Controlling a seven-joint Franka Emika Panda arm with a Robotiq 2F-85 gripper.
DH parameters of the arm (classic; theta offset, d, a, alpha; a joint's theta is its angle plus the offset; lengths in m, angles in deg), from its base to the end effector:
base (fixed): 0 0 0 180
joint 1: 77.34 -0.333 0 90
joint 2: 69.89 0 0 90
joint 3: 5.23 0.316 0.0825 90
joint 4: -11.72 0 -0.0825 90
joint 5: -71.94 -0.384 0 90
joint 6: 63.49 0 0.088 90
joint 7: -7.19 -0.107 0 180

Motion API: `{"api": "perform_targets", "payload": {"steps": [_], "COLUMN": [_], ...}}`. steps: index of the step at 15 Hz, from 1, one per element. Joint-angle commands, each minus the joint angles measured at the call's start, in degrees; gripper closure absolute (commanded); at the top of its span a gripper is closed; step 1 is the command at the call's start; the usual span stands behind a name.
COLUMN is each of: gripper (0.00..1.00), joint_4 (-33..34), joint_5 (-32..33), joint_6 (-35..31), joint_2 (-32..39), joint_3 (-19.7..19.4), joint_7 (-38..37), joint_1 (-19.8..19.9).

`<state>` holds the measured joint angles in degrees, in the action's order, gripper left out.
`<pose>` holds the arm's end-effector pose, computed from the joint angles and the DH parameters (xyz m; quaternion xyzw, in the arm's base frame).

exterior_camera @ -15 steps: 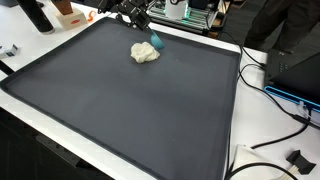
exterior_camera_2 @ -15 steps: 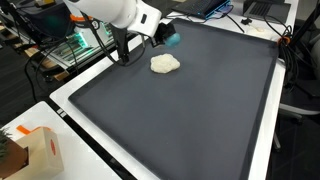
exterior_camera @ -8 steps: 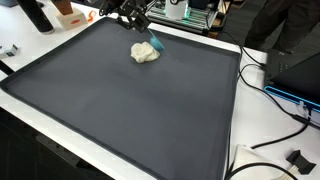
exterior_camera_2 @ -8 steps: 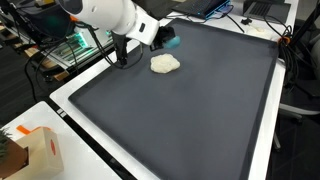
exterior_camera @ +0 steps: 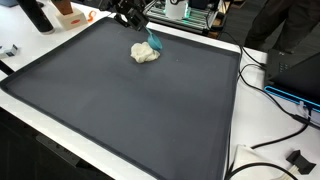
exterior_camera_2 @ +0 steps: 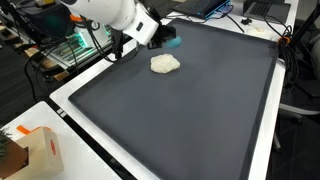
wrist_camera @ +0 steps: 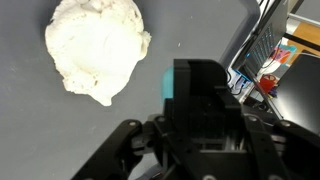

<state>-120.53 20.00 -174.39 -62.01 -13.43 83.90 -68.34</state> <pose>0.4736 -0.0907 0.2730 -0.8854 -0.2116 -0.1014 0.4012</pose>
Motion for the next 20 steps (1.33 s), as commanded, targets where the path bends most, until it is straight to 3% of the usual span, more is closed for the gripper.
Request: {"api": "perform_targets", "payload": {"steps": [1, 5, 9, 14, 20], "gripper": [0.75, 0.75, 0.75, 0.75, 0.75], "joint_4": [-2.81, -4.56, -5.86, -4.94, -3.01], "joint_5": [1.94, 6.74, 16.50, 28.77, 38.03], "joint_6": [-4.37, -11.67, -16.22, -14.03, -10.66], "joint_2": [-5.19, -9.89, -14.50, -18.54, -21.29], "joint_3": [0.48, 1.93, 3.95, 5.69, 7.59], "joint_7": [-8.02, -19.54, -34.48, -51.41, -65.14], "joint_1": [-1.08, -2.83, -4.41, -6.12, -8.04]}}
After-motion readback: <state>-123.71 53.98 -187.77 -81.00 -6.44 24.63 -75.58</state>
